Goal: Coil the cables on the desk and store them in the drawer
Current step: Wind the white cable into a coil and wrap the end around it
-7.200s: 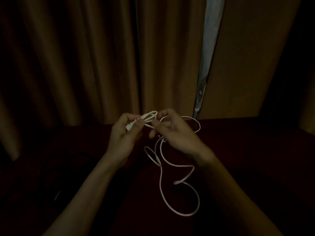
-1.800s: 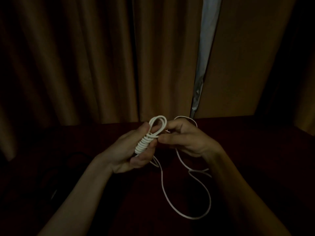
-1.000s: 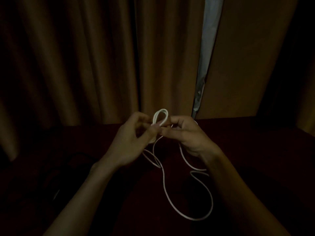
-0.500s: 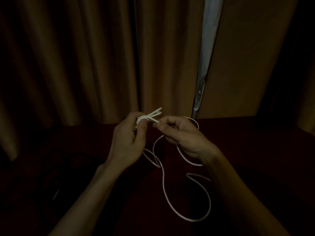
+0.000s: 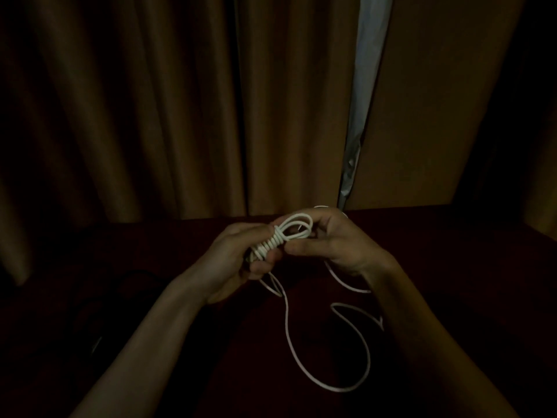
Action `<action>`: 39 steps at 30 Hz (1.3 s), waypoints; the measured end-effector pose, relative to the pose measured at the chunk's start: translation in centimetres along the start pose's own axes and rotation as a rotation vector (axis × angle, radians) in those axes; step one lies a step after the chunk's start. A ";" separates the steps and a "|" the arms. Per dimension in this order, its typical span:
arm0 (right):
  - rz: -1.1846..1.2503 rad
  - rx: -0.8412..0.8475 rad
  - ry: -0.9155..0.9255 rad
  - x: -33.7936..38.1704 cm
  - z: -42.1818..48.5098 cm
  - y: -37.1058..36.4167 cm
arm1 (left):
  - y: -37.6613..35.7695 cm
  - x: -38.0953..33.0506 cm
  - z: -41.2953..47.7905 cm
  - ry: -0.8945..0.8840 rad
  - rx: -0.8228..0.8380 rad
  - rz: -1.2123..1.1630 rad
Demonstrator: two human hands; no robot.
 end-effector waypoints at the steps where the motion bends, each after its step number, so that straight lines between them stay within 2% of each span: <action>1: -0.038 -0.005 0.018 0.2 0.0 0.0 | 0.0 0.1 0.0 -0.002 0.013 0.021; 3: -0.067 -0.031 0.035 0.4 0.1 0.0 | 0.1 -0.2 0.1 -0.061 0.004 0.083; 8: -0.111 -0.142 0.067 0.3 0.6 0.3 | 1.8 -1.8 0.1 -0.323 -0.159 0.372; 12: -0.012 -0.246 0.048 0.2 0.7 0.5 | 1.6 -4.1 -1.4 -0.758 -0.319 0.795; 15: 0.068 -0.281 0.000 -0.2 0.8 0.0 | 0.4 -4.7 -2.7 -1.044 -0.378 0.977; 19: 0.067 -0.244 -0.011 0.0 0.7 -0.9 | 0.6 -4.8 -3.4 -1.149 -0.432 1.050; 24: 0.027 -0.108 -0.019 0.8 0.4 -1.6 | 0.4 -5.6 -3.5 -1.129 -0.399 0.965; 27: 0.020 -0.044 -0.092 -0.3 0.4 -1.1 | 0.9 -5.7 -3.1 -1.014 -0.400 0.883; 29: 0.041 -0.061 -0.096 -0.6 0.4 -0.6 | 1.2 -5.5 -2.8 -0.929 -0.396 0.839; 31: 0.056 -0.070 -0.083 -0.5 0.4 -0.3 | 1.4 -4.7 -2.0 -0.783 -0.322 0.722; 35: 0.065 0.007 -0.026 0.2 0.1 -0.5 | 0.9 -2.7 -0.7 -0.445 -0.100 0.288; 39: 0.020 0.036 -0.025 -0.1 -0.2 -0.9 | 0.0 -1.6 -0.5 -0.252 -0.005 0.106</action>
Point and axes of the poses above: each hand's wrist, its own z-axis towards the middle knuckle, its own y-axis out of the back of the hand, x = y × z, the point moved 8 cm from there along z, towards the middle knuckle, and after that the axes turned 9 degrees about -x, right-handed, at the moved point
